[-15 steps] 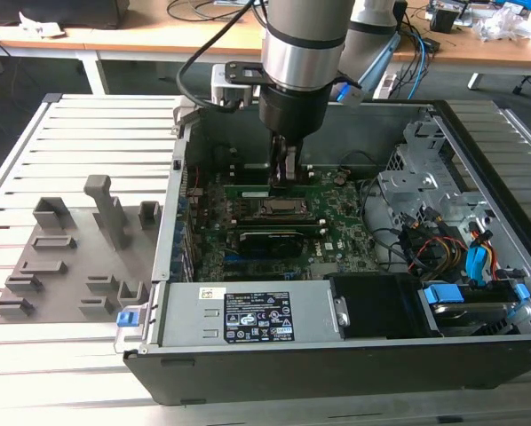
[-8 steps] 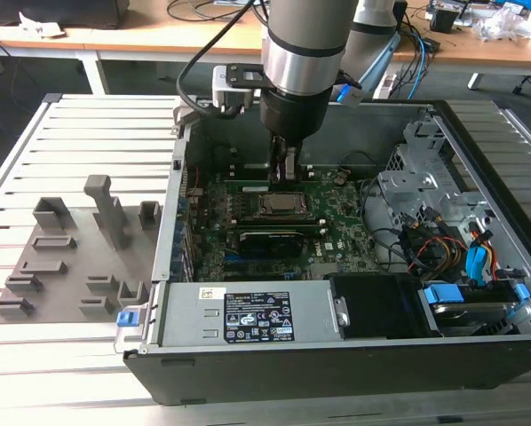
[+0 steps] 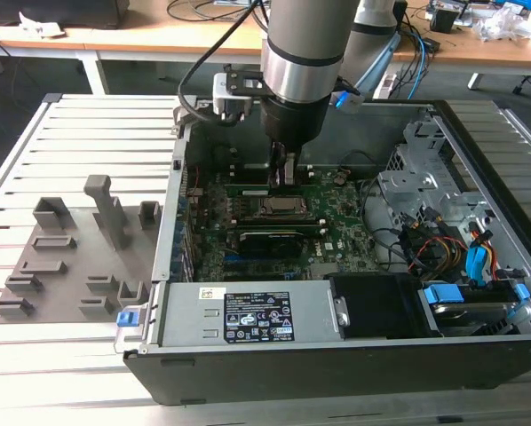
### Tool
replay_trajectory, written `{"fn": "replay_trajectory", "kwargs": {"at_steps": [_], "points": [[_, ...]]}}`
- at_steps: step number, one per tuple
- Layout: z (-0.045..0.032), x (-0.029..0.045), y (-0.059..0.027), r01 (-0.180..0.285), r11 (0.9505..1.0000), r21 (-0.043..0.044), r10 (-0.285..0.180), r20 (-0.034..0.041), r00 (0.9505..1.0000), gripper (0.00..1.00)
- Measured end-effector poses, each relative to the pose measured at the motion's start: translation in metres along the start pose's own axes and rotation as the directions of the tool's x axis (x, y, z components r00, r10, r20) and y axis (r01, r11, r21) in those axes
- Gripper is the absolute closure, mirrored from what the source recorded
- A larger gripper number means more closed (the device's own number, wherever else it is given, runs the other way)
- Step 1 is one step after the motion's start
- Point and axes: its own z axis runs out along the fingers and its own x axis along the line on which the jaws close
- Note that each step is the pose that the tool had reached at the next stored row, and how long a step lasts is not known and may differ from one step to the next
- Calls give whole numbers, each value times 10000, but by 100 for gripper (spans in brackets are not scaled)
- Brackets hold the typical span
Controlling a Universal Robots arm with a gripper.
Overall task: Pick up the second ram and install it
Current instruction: 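Insert the second ram into the second slot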
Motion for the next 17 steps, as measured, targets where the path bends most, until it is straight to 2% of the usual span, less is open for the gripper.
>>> {"fn": "replay_trajectory", "kwargs": {"at_steps": [5,13,17], "points": [[96,-11,-6,0,10000,0,0,1,10000,87],[169,-11,-10,0,10000,0,0,0,10000,87],[283,0,-22,-1,10000,0,1,1,10000,87]]}}
